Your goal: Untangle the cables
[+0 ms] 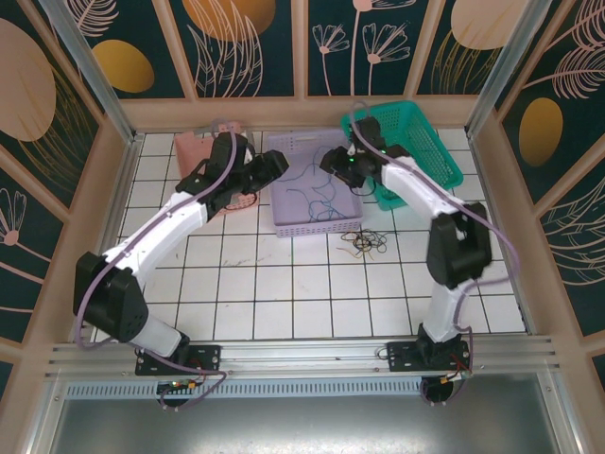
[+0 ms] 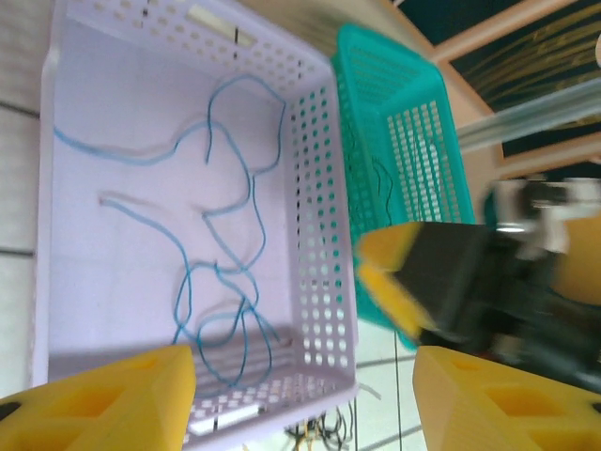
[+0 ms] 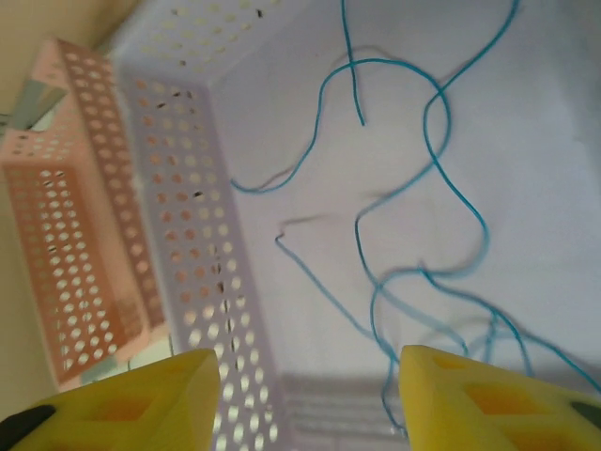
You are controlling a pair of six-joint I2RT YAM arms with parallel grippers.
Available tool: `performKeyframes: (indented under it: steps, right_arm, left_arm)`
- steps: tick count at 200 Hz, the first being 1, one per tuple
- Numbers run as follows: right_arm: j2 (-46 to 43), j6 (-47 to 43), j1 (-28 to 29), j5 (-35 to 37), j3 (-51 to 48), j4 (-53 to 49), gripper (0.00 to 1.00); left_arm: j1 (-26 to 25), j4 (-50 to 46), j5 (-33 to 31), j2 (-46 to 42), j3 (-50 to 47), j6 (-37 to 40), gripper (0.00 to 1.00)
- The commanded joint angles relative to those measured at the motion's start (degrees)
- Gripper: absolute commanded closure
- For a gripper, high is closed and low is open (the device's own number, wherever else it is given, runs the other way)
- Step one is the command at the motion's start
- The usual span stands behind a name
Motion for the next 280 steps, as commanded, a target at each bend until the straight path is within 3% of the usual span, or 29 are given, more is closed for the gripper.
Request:
performKeyframes:
  steps: [1,53,93,147,169,212,265,280]
  right_arm:
    - [-10.8,3.3,-0.6,4.9,-7.1,1.3,0.44]
    - [-29.7,10.0,-1.2,9.7,-30.9,-6.6,0.39]
    - [-38.4,20.6,-6.9,-1.0,-48.1,0.4,0.32]
    - [-33.9,37.5,-10.0,-7.7,-52.3,17.4,0.31]
    - [-30.3,42.9,-10.0,-9.0,-52.1,19.0,0.31]
    - [-26.1,49.0,-10.1,-8.8,-53.4,22.6,0.42]
    - [-22.1,48.4,-10.6,-6.7,-53.5,23.0,0.63]
    - [-23.0,48.3,-10.9,-6.2,-54.7,22.7,0.73]
  left_arm:
    - [-0.7,2.0,1.3,-3.0,-5.2,-2.5,0.38]
    - [-2.0,3.3,2.8,-3.9,-8.6,-4.7,0.39]
    - [-3.5,4.2,3.8,-3.9,-9.6,-6.2,0.39]
    - [-5.2,5.6,4.5,-3.4,-10.1,-7.7,0.39]
    - [-5.7,5.9,4.3,-3.8,-10.5,-8.1,0.4]
    - [-5.6,6.1,3.7,-5.8,-12.0,-8.7,0.41]
    - [-5.5,5.9,3.3,-7.7,-13.1,-8.8,0.42]
    - [-5.5,5.9,3.6,-7.8,-13.0,-8.7,0.43]
